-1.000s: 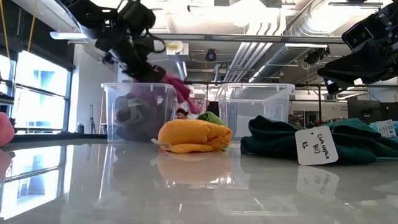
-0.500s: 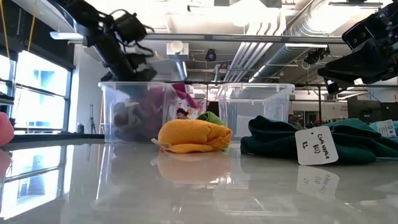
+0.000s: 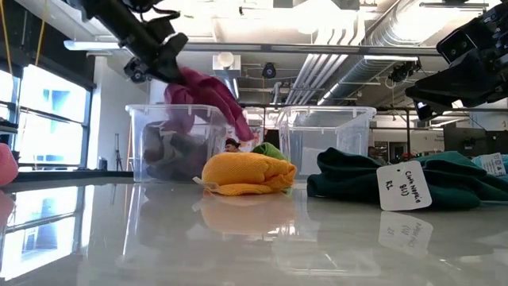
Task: Sort towels by color in basket
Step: Put the dark pink microfiber cloth into the left transparent bin
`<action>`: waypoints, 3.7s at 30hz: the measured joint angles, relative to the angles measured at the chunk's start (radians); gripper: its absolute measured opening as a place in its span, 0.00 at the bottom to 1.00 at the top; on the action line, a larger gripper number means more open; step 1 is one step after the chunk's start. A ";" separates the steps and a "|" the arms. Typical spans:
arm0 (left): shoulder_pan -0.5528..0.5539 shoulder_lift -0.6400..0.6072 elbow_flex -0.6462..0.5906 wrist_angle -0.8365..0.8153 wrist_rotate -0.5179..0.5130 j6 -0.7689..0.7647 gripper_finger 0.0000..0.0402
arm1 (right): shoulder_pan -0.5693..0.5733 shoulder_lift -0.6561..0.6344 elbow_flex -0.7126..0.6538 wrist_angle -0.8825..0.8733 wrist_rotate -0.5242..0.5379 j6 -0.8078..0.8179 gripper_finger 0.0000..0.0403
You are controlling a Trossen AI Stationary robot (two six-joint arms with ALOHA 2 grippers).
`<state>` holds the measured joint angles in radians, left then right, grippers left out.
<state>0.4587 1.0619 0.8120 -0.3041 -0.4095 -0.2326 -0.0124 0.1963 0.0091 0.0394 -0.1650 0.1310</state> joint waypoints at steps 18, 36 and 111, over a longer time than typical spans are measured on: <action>0.034 -0.009 0.174 -0.448 -0.086 -0.277 0.42 | 0.000 0.000 0.000 0.000 0.003 0.000 0.20; -0.026 0.276 0.141 0.221 0.022 0.192 0.40 | 0.000 0.000 0.000 0.000 0.002 0.000 0.20; 0.124 0.512 0.141 0.463 0.085 0.079 0.40 | 0.000 0.000 0.000 0.000 -0.001 0.000 0.20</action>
<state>0.5825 1.5741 0.9531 0.1593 -0.3246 -0.1532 -0.0122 0.1963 0.0091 0.0394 -0.1658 0.1309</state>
